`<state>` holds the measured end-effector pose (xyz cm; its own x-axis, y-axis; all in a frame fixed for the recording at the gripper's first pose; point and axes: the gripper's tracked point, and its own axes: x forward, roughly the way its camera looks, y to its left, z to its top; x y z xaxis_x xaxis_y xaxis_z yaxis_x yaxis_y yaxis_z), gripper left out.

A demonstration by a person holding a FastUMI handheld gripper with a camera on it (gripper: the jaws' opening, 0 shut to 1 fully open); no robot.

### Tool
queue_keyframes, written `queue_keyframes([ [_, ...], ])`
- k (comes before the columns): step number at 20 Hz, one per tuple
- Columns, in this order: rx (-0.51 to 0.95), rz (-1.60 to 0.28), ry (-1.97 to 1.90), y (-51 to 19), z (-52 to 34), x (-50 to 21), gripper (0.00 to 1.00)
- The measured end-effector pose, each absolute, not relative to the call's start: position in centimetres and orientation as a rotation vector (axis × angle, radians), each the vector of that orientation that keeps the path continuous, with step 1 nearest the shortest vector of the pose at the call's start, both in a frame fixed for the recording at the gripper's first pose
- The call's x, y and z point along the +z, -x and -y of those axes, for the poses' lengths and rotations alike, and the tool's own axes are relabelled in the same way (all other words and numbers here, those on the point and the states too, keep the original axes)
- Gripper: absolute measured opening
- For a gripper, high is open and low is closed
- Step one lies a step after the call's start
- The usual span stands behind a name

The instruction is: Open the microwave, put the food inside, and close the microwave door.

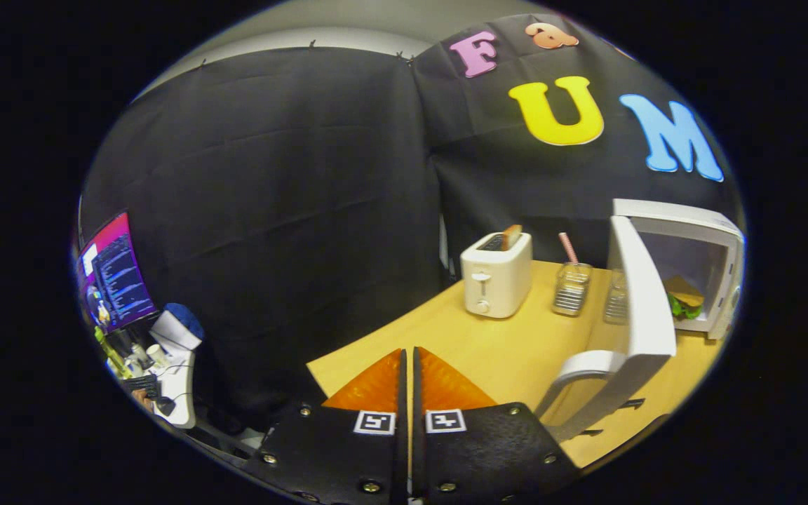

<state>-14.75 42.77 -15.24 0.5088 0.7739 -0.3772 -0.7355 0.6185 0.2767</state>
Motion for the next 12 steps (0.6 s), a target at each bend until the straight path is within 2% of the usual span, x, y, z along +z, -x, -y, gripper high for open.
queue_keyframes([
  [9, 0.774, -0.562, -0.101, 11.7, -36.4, -17.5, 0.03],
  [12, 0.78, -0.569, -0.125, 11.8, -34.8, -17.2, 0.0],
])
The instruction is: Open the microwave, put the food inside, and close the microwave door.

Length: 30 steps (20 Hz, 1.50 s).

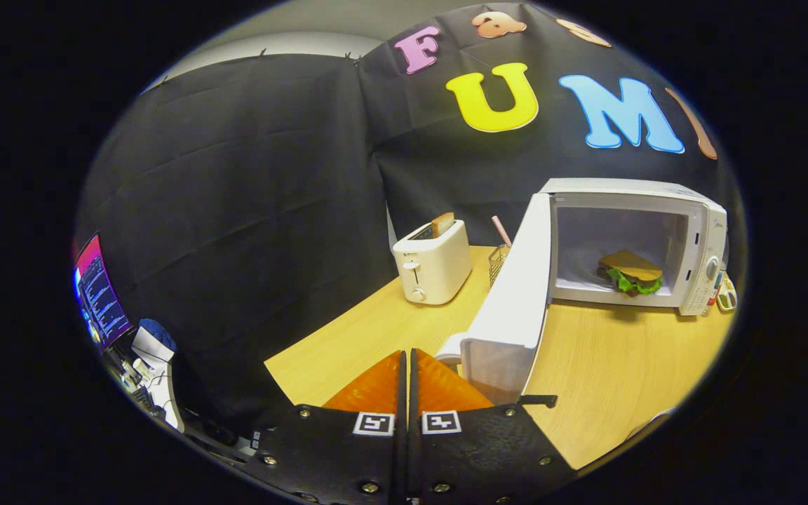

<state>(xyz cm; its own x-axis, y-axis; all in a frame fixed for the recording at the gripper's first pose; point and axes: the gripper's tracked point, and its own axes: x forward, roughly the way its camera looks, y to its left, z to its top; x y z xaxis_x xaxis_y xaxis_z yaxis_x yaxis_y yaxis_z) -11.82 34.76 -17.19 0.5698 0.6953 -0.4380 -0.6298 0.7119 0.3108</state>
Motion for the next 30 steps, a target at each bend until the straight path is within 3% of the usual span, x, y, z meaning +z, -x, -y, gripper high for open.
queue_keyframes([
  [11, 0.666, -0.613, -0.104, 9.3, -26.4, -18.8, 0.01],
  [30, 0.412, -0.61, -0.13, -1.2, -12.9, -20.1, 0.01],
])
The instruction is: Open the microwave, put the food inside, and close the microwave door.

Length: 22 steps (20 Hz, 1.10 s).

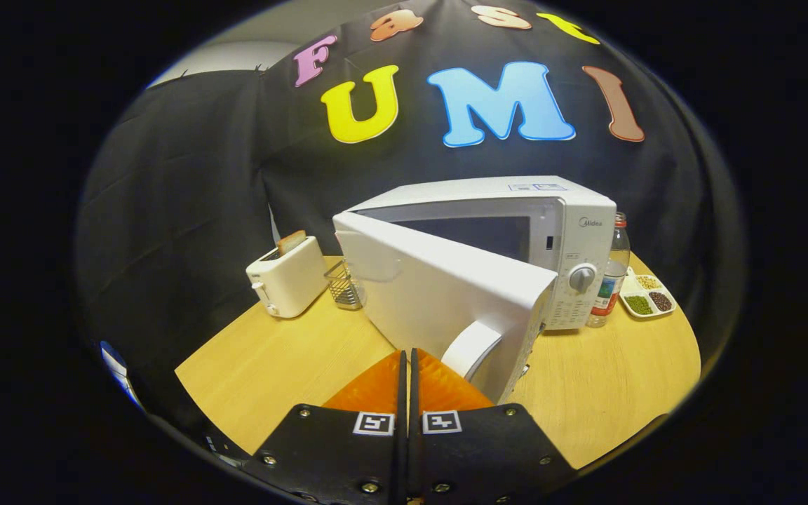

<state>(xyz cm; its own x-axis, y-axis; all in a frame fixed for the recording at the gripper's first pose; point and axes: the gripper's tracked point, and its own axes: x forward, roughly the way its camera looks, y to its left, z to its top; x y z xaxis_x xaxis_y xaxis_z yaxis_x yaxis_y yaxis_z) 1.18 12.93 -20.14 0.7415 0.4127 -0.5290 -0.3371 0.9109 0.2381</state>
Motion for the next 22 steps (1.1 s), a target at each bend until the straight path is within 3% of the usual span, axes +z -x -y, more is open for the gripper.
queue_keyframes([
  [22, 0.251, -0.543, -0.145, -15.7, -7.1, -21.8, 0.0],
])
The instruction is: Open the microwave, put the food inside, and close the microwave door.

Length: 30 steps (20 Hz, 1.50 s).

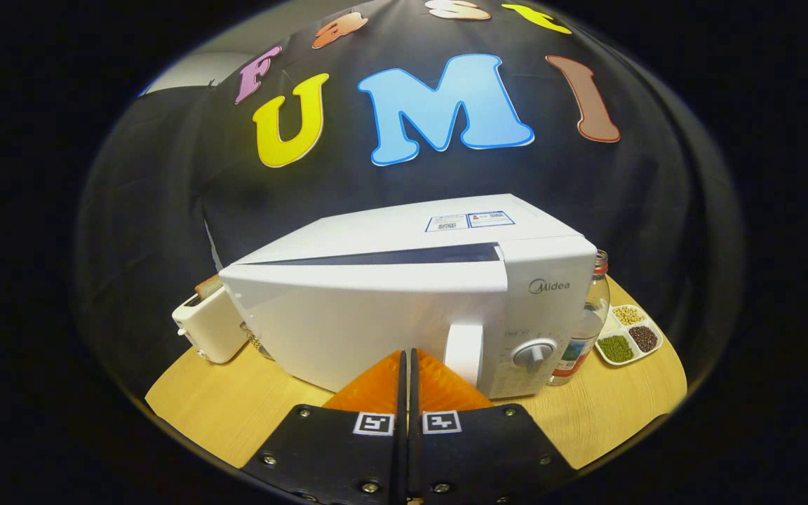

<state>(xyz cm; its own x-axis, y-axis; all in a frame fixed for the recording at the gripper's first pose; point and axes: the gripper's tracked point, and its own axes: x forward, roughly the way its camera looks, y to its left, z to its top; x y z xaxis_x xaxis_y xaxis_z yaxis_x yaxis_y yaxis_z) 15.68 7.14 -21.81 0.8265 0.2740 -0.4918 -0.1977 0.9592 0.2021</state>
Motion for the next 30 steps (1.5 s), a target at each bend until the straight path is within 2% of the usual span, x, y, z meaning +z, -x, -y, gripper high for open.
queue_keyframes([
  [12, 0.171, -0.506, -0.111, -19.3, -6.9, -22.6, 0.0],
  [19, 0.123, -0.395, -0.086, -14.9, -6.7, -15.7, 0.03],
  [30, 0.094, -0.278, -0.033, -3.2, -8.0, -8.6, 0.03],
])
